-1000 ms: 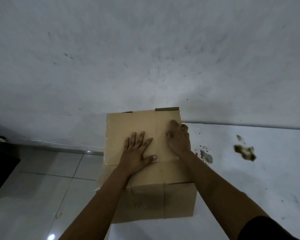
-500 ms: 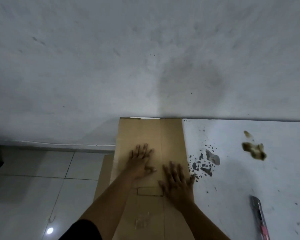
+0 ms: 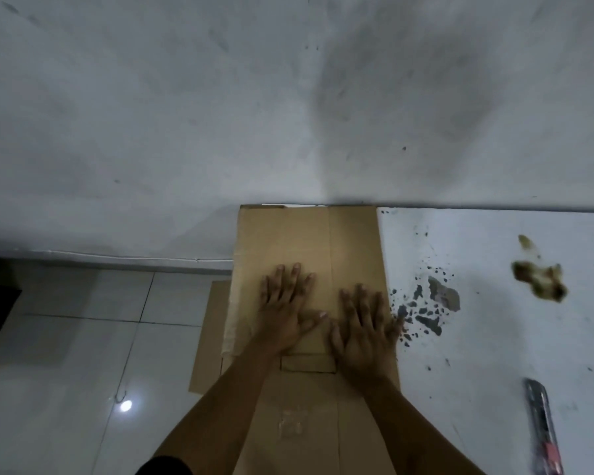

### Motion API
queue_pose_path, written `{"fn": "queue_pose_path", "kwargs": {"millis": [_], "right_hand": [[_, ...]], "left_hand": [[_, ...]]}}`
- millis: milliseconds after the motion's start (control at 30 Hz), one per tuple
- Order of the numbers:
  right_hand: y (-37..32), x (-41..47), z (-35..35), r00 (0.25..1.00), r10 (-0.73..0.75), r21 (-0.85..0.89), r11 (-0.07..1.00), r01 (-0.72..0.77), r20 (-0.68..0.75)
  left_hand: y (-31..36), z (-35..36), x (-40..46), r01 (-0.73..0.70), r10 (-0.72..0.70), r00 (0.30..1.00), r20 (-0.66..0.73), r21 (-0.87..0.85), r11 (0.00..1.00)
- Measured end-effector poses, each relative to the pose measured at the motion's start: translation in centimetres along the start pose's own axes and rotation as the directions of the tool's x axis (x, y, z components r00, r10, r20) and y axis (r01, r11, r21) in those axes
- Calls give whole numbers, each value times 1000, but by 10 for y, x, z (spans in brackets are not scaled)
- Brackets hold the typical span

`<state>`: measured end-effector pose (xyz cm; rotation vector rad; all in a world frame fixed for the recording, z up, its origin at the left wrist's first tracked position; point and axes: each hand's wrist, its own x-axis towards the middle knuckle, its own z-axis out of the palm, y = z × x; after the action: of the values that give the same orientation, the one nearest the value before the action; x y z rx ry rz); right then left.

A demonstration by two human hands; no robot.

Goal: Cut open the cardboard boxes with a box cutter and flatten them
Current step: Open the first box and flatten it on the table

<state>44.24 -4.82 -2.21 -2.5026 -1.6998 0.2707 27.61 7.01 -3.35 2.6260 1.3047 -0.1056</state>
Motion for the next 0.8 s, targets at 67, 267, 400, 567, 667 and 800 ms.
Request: {"fn": "queue_pose_path", "kwargs": {"millis": [67,267,400,567,667,800], "right_hand": [[1,-2,1,1000,13,-1,1000,-13,8],[0,-2,-2,998,23,8,1000,-23,59],[2,-8,-4,995,65,51,996,-69,73],[-2,-28,-4,947,315,90,943,-320,69],[-8,-29,-6,939,339,99,934,-343,58],[-12,-25,-9,918,396,111,913,-393,-1]], "left_hand": [[-9,-2,-13,17,-17,1000,-11,-20,1000],[-40,-2,-76,298,-299,954,-17,-61,953],[-28,2,-93,473,-493,870,-13,-262,841],[-20,8,-92,509,-563,824,-59,-357,783],[-20,7,-92,529,-590,804,-69,-368,764],[-19,2,-92,562,-614,789,4,-410,719]]}}
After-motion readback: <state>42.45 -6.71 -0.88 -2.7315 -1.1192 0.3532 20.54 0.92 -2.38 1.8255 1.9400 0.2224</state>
